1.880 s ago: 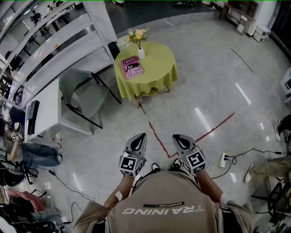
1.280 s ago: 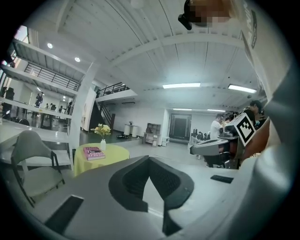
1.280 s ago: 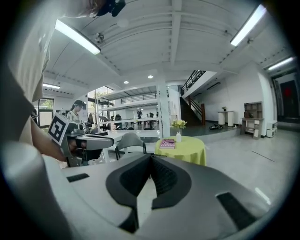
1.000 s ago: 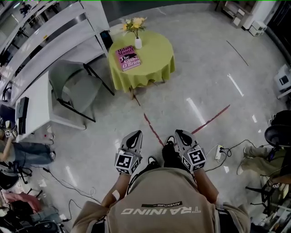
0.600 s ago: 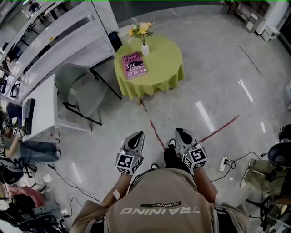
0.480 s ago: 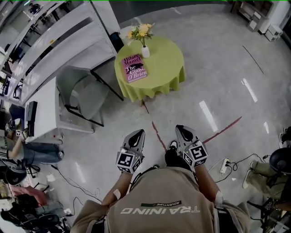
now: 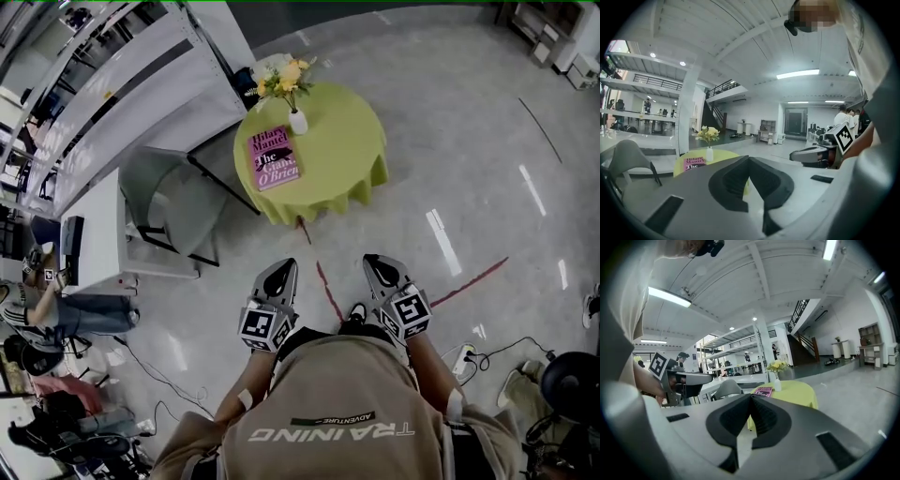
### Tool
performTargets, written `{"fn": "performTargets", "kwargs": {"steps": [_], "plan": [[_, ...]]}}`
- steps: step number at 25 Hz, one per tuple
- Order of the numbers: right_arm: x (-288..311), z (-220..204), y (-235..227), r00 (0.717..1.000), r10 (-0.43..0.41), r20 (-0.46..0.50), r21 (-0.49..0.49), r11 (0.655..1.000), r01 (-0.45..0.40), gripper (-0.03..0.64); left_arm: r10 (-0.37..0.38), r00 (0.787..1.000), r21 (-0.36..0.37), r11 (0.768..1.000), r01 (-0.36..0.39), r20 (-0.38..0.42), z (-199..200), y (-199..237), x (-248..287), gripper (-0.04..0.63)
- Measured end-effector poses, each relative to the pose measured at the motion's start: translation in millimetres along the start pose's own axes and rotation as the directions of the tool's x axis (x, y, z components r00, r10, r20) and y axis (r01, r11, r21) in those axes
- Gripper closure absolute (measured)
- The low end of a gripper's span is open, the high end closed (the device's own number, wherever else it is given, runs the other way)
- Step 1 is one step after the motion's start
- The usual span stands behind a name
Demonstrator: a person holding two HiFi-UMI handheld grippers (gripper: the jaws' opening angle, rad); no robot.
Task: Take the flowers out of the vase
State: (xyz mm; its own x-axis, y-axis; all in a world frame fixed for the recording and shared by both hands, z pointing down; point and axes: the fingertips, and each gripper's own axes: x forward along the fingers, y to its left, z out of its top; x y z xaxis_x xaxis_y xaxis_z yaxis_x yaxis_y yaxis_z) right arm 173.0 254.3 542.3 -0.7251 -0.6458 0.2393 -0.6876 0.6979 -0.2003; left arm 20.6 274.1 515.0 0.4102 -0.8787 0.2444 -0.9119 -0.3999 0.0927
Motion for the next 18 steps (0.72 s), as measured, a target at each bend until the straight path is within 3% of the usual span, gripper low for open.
{"fn": "performTargets", "kwargs": {"steps": [7,18], "plan": [[20.0,4.7,-24.6,0.999,0.039,-0.016,-0.004,0.999,-0.039,0.617,0.048,0.999,-0.051,0.998,-0.048,-0.003,3.7,11.1,21.6,0.589],[85.5,1.3,-37.6,0.999,0.011,-0.048,-0.006,1.0,-0.011,0.617,0.006,1.0,-0.079,0.997,-0.007,-0.008,-10.4,71.4,67.3,0.589]]}}
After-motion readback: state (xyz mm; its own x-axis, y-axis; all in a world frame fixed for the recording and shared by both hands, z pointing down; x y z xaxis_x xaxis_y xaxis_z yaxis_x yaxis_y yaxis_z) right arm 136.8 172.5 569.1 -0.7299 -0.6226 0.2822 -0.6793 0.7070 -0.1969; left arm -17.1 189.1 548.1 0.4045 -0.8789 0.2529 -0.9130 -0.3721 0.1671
